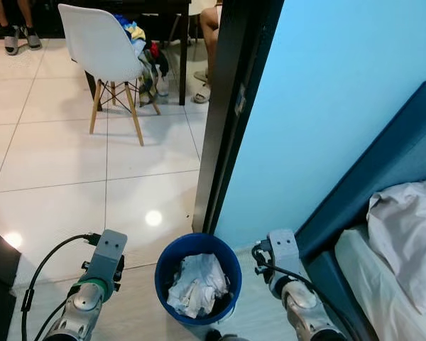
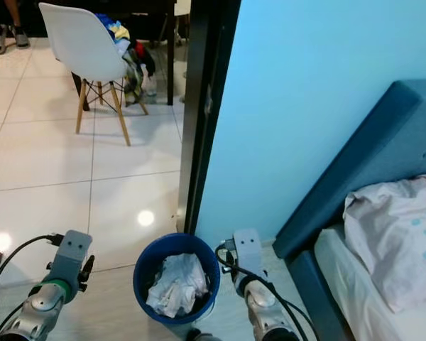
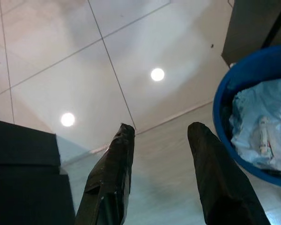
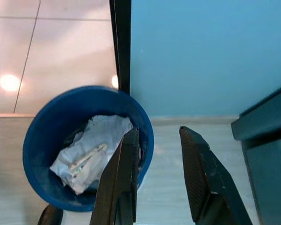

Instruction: Clean up the room

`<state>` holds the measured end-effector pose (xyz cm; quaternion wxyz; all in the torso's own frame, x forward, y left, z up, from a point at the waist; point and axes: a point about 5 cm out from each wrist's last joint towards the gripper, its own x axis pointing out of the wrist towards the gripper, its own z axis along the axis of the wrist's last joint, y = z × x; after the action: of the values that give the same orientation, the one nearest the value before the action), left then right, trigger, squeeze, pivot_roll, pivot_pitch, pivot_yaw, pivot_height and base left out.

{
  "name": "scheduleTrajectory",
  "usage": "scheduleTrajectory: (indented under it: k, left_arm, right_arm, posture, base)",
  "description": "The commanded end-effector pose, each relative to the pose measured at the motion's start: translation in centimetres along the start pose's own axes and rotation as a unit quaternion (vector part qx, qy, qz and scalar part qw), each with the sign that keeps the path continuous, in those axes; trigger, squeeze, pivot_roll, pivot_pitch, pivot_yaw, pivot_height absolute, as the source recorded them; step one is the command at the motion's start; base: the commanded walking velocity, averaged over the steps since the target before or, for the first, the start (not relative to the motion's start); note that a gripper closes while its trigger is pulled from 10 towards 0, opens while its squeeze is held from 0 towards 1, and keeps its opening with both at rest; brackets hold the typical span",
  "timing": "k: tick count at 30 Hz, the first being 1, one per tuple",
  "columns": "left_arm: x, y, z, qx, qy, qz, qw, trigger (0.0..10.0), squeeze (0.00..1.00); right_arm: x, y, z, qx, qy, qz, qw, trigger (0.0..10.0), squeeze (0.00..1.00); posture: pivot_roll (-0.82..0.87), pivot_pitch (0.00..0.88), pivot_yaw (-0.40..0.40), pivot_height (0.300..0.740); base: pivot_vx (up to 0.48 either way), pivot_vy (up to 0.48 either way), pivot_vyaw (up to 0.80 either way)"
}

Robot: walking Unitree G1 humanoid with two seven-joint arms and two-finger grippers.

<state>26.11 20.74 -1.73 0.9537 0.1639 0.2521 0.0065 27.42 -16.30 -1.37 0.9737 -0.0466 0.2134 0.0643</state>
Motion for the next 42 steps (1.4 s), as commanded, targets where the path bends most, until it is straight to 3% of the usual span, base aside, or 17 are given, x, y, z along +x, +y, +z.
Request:
scheduleTrajectory:
  k: [1, 7, 42]
  left_arm:
    - [-0.01, -0.36, -0.08, 0.001, -0.003, 0.002, 1.000, 10.0, 0.00]
    - [-0.03, -0.81, -0.03, 0.009, -0.014, -0.001, 1.000, 10.0, 0.00]
    - [0.23, -0.16, 0.37, 0.029, -0.031, -0.004, 0.999, 10.0, 0.00]
  right_arm:
    - [-0.12, 0.29, -0.28, 0.000, 0.001, 0.003, 1.000, 10.0, 0.00]
    - [-0.06, 0.46, -0.14, -0.002, -0.002, 0.005, 1.000, 10.0, 0.00]
    - [0.08, 1.08, -0.20, -0.001, 0.003, 0.008, 1.000, 10.0, 0.00]
  posture:
    - [-0.01, 0.008, 0.006, 0.740]
    - [-0.01, 0.010, 0.004, 0.740]
    - [0.01, 0.000, 0.029, 0.740]
  base:
    - [0.000, 0.000, 0.00]
    - [-0.251, 0.000, 0.00]
    - [-0.397, 0.000, 0.00]
